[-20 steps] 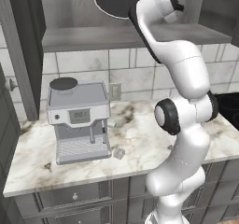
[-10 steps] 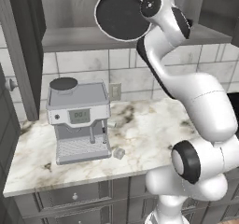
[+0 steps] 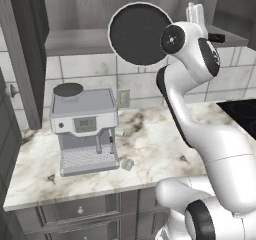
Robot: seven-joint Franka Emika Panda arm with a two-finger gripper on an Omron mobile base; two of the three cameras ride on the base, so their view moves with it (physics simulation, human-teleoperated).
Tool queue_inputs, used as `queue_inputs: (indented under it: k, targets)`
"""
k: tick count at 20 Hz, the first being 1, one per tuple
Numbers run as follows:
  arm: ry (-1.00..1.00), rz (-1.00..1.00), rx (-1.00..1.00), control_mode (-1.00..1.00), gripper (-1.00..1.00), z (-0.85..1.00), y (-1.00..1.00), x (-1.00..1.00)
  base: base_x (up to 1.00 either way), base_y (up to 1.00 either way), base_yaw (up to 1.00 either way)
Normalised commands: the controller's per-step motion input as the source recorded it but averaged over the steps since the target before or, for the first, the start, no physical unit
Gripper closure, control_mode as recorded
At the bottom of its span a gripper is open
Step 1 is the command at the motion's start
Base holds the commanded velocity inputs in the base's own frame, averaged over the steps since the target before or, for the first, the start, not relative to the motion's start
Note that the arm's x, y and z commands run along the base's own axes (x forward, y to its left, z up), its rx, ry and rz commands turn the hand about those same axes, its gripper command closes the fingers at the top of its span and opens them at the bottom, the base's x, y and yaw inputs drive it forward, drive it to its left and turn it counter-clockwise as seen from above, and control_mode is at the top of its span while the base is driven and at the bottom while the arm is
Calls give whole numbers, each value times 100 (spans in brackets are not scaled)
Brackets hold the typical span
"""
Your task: Pick the pan from the cabinet and place it on the stove. Then turn on the stove burner for the pan.
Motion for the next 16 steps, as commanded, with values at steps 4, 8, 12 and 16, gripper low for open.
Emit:
queue_inputs:
  k: [4, 8, 12, 16]
  targets:
    - [-2, -6, 0, -100, 100, 0, 0, -57, 0, 0, 0]
    - [0, -2, 0, -100, 100, 0, 0, -16, 0, 0, 0]
    - [0, 0, 0, -100, 100, 0, 0, 0, 0, 0, 0]
    - [-6, -2, 0, -100, 100, -1, -3, -35, 0, 0, 0]
